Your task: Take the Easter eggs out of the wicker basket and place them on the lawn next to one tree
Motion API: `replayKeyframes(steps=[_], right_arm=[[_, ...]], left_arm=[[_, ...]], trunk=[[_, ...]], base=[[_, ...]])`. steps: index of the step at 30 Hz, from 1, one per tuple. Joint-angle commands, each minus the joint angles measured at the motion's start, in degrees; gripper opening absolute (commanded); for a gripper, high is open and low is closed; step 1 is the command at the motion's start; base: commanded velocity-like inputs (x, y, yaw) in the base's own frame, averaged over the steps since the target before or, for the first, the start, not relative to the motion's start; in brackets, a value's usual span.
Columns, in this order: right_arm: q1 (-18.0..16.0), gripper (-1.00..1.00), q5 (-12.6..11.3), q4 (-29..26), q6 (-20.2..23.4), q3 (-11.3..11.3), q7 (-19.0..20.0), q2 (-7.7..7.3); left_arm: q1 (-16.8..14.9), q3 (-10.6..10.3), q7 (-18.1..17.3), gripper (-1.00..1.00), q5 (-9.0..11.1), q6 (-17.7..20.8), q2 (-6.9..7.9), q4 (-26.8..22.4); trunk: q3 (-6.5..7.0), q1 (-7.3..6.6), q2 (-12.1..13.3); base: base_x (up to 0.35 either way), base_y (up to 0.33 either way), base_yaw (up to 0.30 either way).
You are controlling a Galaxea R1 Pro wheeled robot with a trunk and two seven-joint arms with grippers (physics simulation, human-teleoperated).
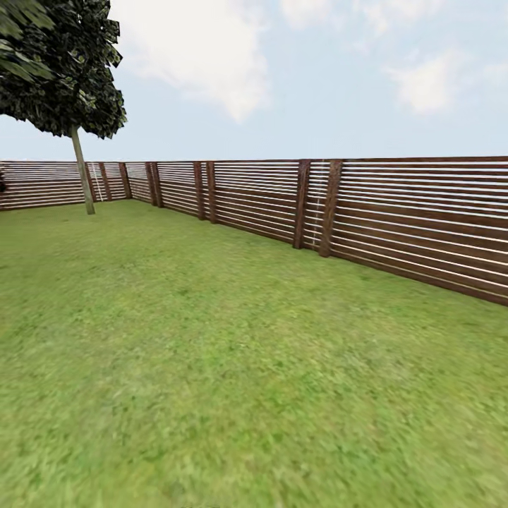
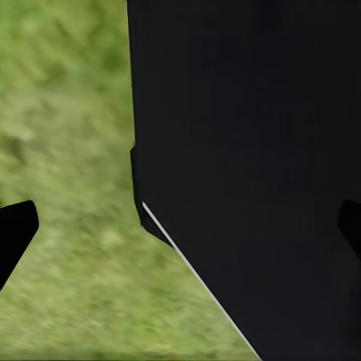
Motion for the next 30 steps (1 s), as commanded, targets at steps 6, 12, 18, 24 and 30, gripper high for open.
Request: replayKeyframes(steps=[6,12,18,24,30], right_arm=[[0.01,1.00,-0.07,-0.03,-0.01,-0.01,-0.03,0.00],[0.01,1.00,-0.07,-0.03,-0.01,-0.08,-0.05,-0.03],[0.01,1.00,-0.07,-0.05,-0.01,-0.10,-0.07,-0.01],[0.01,1.00,-0.07,-0.09,-0.22,-0.10,-0.11,-0.01],[0.02,1.00,-0.07,-0.07,-0.27,-0.10,-0.11,0.00]], left_arm=[[0.05,-0.01,0.03,1.00,0.01,-0.03,0.00,-0.09],[0.04,-0.01,0.03,1.00,0.01,-0.03,0.00,-0.09],[0.01,-0.01,0.03,1.00,0.01,-0.03,0.00,-0.08],[0.03,-0.01,0.03,1.00,0.01,-0.03,-0.03,-0.06],[0.05,-0.01,0.03,1.00,0.01,-0.03,-0.04,-0.07]], trunk=[[-0.03,0.00,-0.02],[-0.03,0.00,-0.02],[-0.03,0.00,-0.02],[-0.03,0.00,-0.02],[-0.03,0.00,-0.02]], base=[[0.000,0.000,0.290],[0.000,0.000,0.290],[0.000,0.000,0.290],[0.000,0.000,0.290],[0.000,0.000,0.290]])
